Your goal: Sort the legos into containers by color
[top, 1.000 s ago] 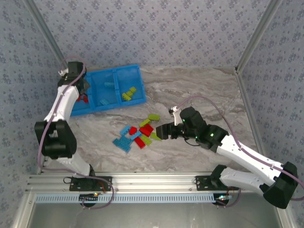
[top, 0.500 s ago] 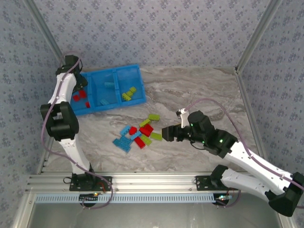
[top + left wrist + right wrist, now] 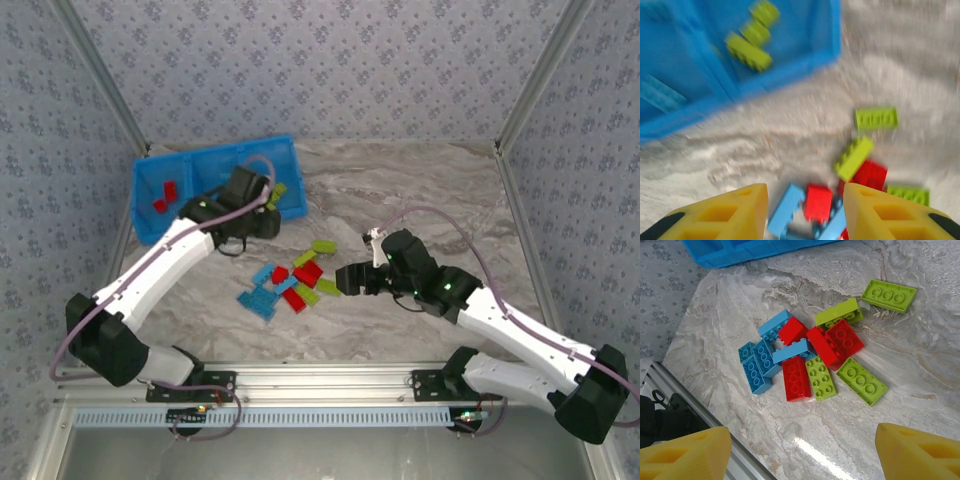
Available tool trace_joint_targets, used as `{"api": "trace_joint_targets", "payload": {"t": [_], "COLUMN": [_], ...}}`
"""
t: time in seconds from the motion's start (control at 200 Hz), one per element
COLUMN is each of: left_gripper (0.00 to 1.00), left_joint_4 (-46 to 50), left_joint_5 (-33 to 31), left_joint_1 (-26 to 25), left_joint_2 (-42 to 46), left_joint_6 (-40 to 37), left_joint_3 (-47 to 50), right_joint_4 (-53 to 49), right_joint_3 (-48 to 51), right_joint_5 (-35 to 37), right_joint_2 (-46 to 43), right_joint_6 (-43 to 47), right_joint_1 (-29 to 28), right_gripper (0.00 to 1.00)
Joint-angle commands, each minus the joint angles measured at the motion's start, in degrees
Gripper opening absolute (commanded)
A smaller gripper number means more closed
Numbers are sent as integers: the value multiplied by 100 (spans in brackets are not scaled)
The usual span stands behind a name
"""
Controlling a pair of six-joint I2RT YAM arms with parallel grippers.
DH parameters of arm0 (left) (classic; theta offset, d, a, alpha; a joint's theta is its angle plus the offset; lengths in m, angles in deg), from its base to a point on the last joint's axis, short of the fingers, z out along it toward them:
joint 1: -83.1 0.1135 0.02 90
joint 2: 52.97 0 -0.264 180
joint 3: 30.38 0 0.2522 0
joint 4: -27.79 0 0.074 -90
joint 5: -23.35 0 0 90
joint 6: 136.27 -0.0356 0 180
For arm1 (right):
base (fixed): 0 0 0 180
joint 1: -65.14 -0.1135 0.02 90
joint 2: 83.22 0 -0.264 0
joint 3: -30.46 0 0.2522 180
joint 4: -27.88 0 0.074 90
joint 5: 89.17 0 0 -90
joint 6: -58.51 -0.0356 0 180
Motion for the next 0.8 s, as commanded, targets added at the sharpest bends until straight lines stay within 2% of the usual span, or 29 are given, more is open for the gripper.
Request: {"api": "trace_joint_targets", "payload": {"t": [0.0, 0.13, 0.33, 0.54, 0.715, 0.794], "left_gripper": [44, 51, 54, 52, 44, 32], "left_joint_4": [726, 944, 484, 136, -191, -394], "left_joint_5": [207, 574, 229, -189, -98, -91], "left_joint_1": [-75, -147, -160, 7, 146, 169], "left_joint_2": [-49, -407, -1012, -1701, -1969, -1955], "left_joint_6": [-802, -778, -717, -654, -590, -480], "left_joint_3": [517, 904, 1092, 966, 1049, 1145], "right_joint_4": [195, 323, 369, 223, 135, 148], "right_joint_3": [-7, 17, -12, 24, 37, 14], "right_joint_5": [-107, -171, -265, -160, -134, -195], "right_joint_2": [30, 91, 165, 50, 4, 25], "right_joint_6": [-85, -175, -261, -274, -291, -255], "right_joint_1": [25, 34, 25, 25, 32, 26], "right_gripper": [78, 78, 78, 78, 78, 78]}}
